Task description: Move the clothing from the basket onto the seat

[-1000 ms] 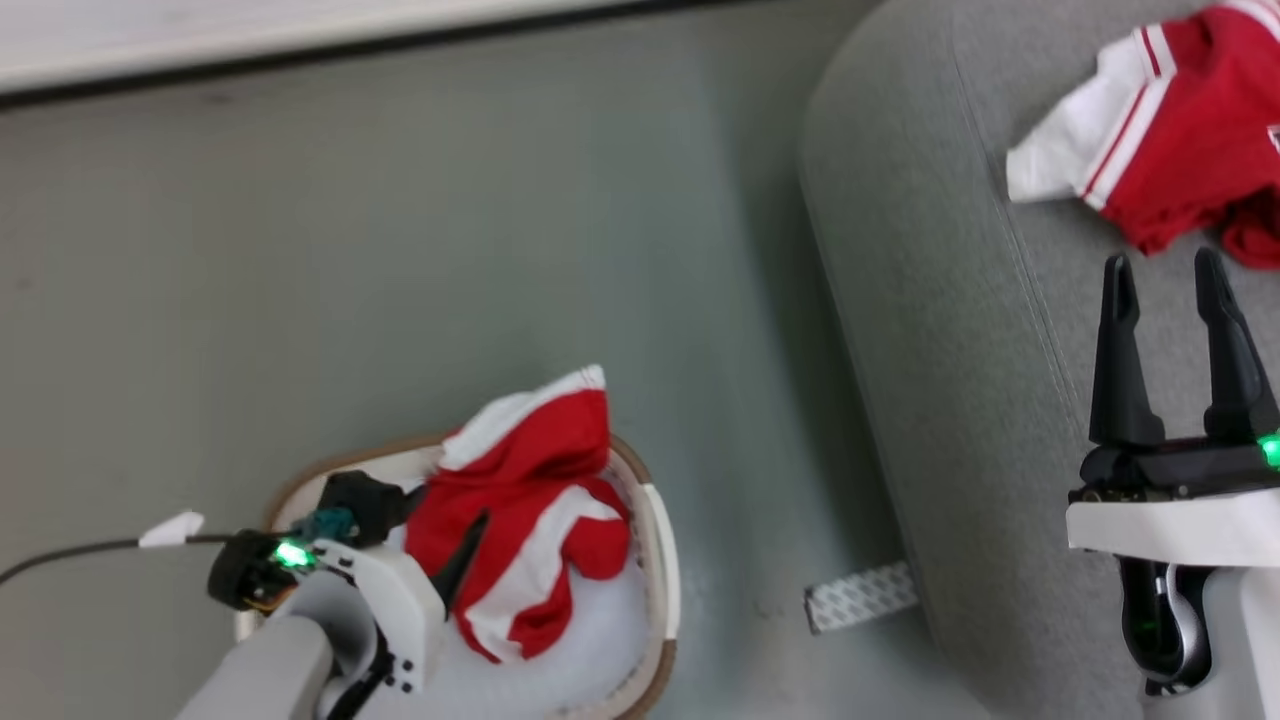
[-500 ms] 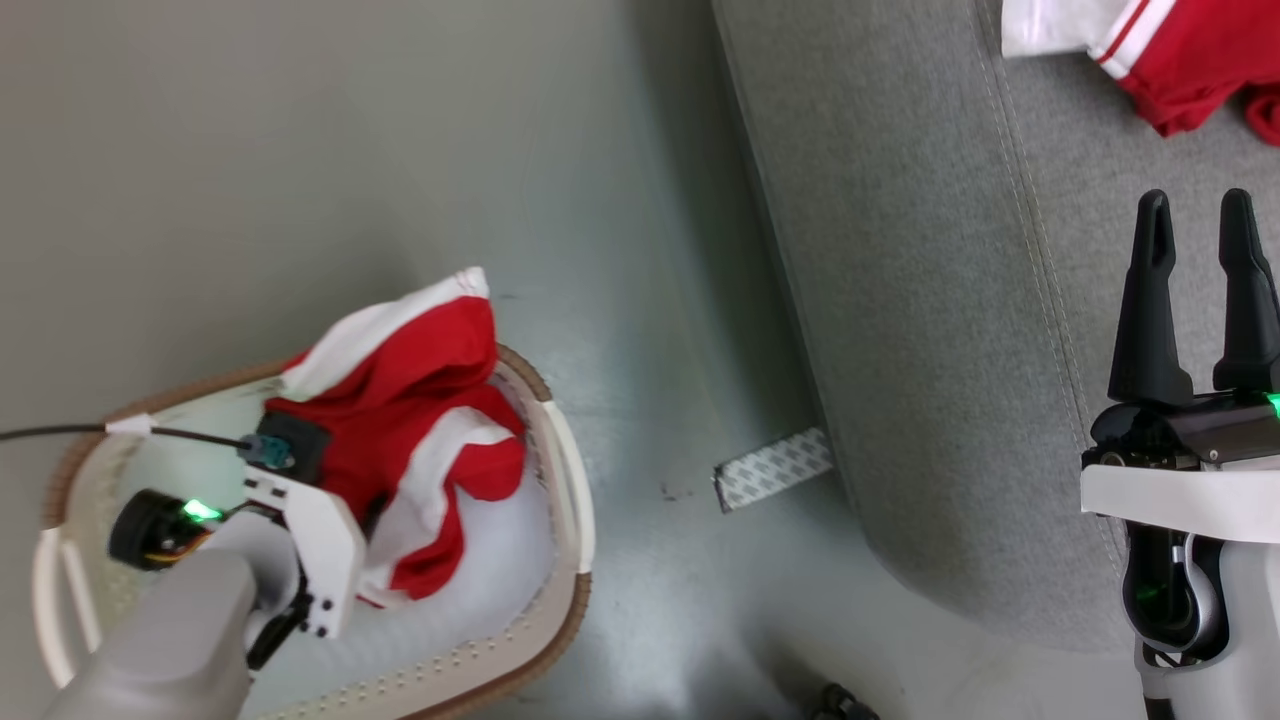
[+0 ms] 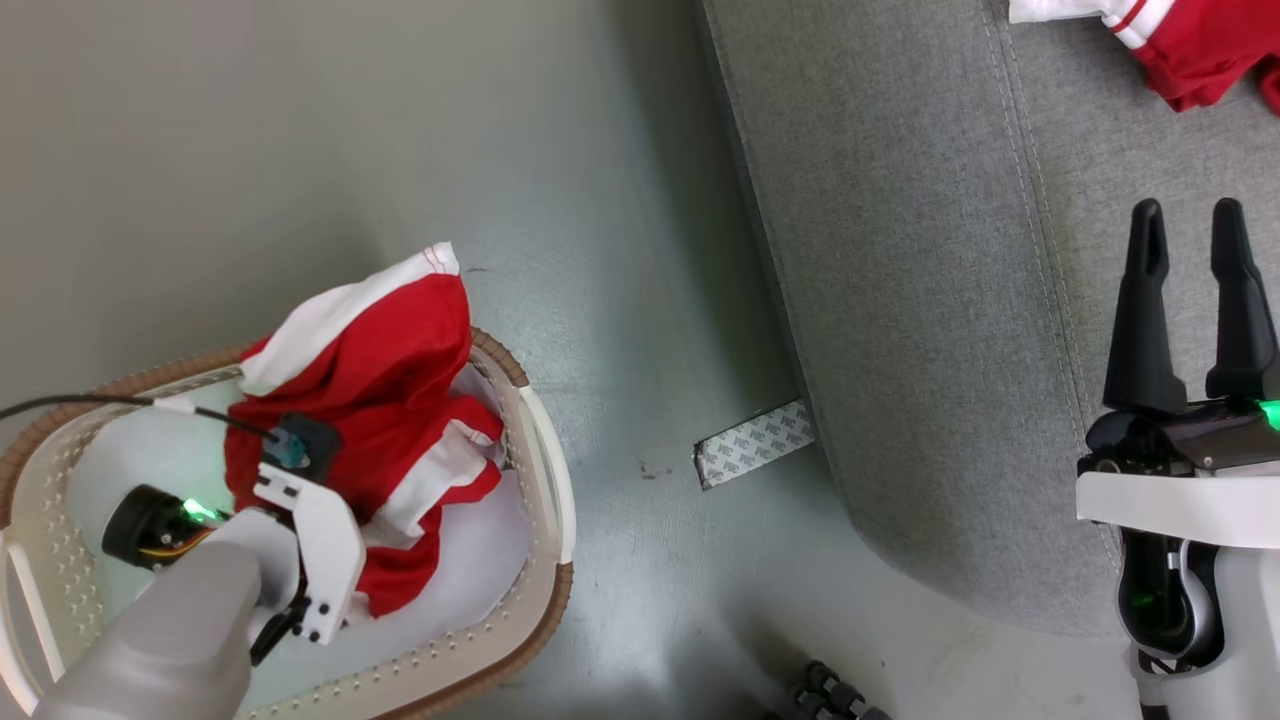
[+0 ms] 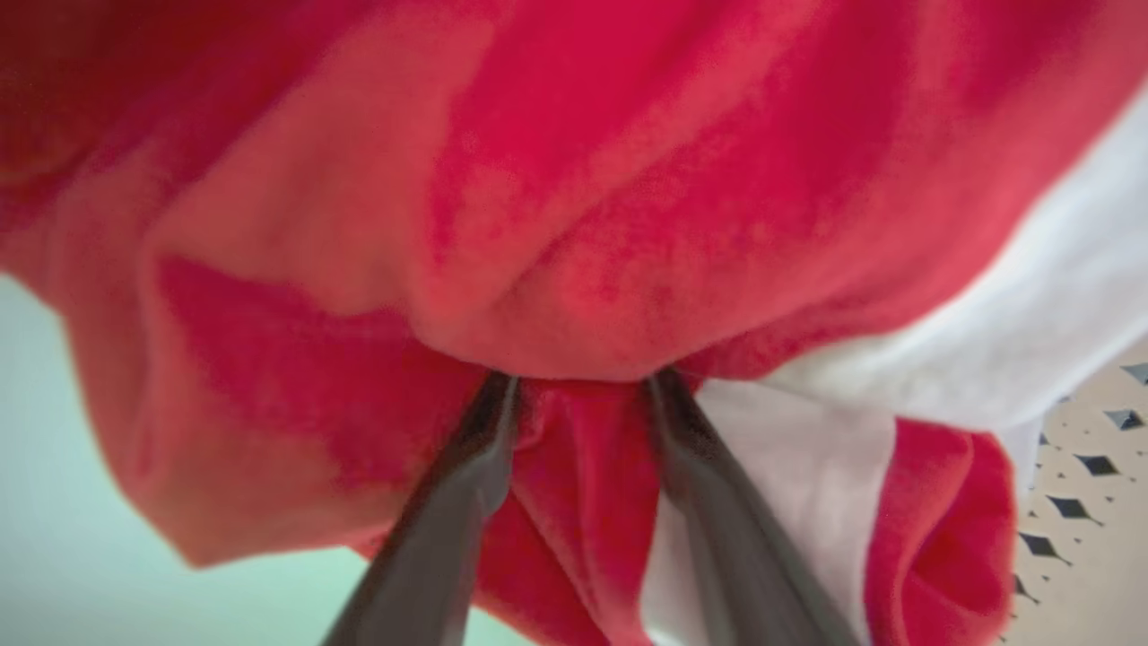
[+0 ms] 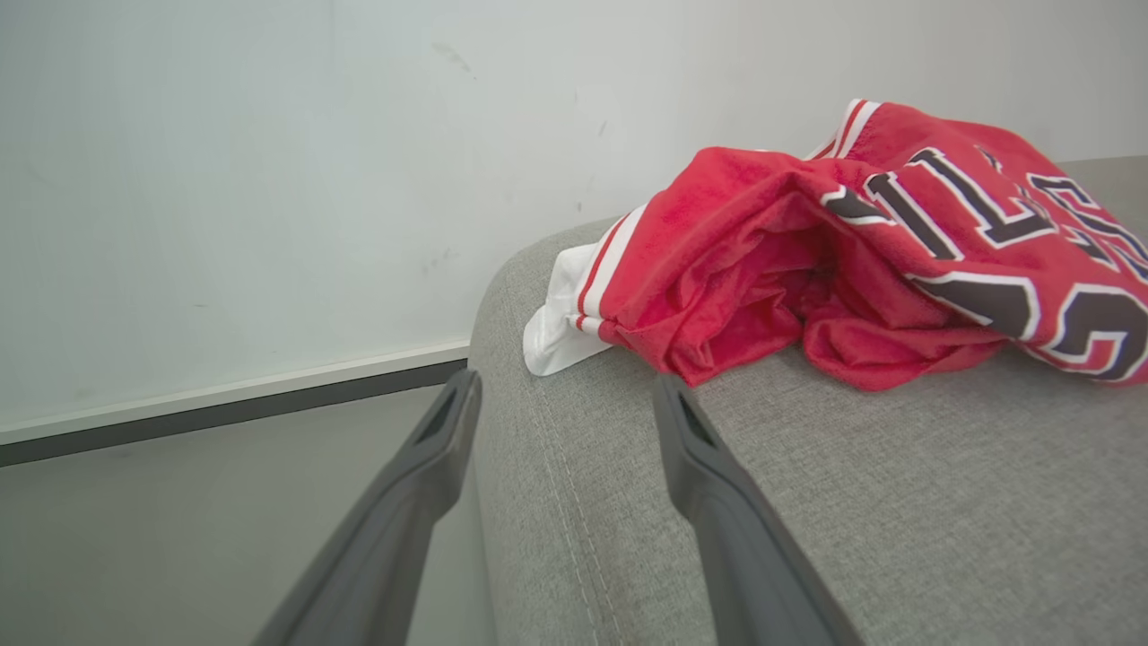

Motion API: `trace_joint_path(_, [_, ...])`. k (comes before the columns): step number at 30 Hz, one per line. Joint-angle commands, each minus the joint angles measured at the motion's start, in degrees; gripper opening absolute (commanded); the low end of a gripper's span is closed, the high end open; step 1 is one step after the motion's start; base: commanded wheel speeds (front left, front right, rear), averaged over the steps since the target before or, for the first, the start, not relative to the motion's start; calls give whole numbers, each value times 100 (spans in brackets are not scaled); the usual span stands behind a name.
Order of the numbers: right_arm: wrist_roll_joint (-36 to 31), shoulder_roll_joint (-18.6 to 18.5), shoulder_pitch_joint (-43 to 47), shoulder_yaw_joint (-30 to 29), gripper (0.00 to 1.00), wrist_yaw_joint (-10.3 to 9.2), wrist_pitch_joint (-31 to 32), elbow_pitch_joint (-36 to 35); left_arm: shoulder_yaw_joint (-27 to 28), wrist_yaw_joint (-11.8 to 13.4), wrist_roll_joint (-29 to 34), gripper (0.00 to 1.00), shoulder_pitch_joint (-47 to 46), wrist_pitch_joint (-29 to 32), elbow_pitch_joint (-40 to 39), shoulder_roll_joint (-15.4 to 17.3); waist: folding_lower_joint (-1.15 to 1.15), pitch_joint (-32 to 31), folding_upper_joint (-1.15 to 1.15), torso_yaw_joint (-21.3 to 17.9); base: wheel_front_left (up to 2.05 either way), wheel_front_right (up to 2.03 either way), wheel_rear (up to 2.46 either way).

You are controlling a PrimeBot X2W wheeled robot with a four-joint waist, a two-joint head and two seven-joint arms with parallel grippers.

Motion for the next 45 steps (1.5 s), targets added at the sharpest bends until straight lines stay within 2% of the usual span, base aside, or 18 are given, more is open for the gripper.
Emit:
trace_joint_path(1, [-49, 20, -60, 21, 100, -12, 1, 53, -46, 9, -91, 0, 10, -102, 56, 26, -1, -33, 0, -8, 0, 0, 0])
trace_joint_path(3, [-70, 19, -144, 58, 100, -12, 0, 98, -57, 9, -203, 0, 17, -303, 54, 42, -1, -128, 0, -23, 0, 0, 0])
trace_joint_path(8, [-304, 13, -218, -67, 100, -12, 0, 206, -233, 9, -472, 0, 228, -774, -29, -187, -1, -743, 0, 229, 0, 0, 0])
trace_joint_path(14, [-703, 9, -50, -216, 100, -12, 1, 410, -471, 8, -889, 0, 595, -1457, -254, -596, -1, -1905, 0, 700, 0, 0, 0])
trace_joint_path(22, [-917, 4, 323, -319, 100, -12, 1, 744, -695, 9, -1487, 0, 918, -2103, -850, -905, -1, -3371, 0, 1328, 0, 0, 0])
trace_joint_path(32, [-773, -97, 886, -252, 100, -12, 3, 1029, -336, 51, -1658, 0, 691, -2329, -1973, -821, -1, -4521, 0, 1830, 0, 0, 0])
trace_joint_path(39, [-641, -151, 1147, 25, 100, -12, 3, 1138, -41, 306, -1604, 0, 402, -2306, -2925, -605, -1, -4809, 0, 1990, 0, 0, 0])
trace_joint_path(45, [-565, -200, 1215, 307, 100, -12, 3, 1197, 182, 658, -1614, 0, 111, -2043, -3909, -284, -1, -4889, 0, 2089, 0, 0, 0])
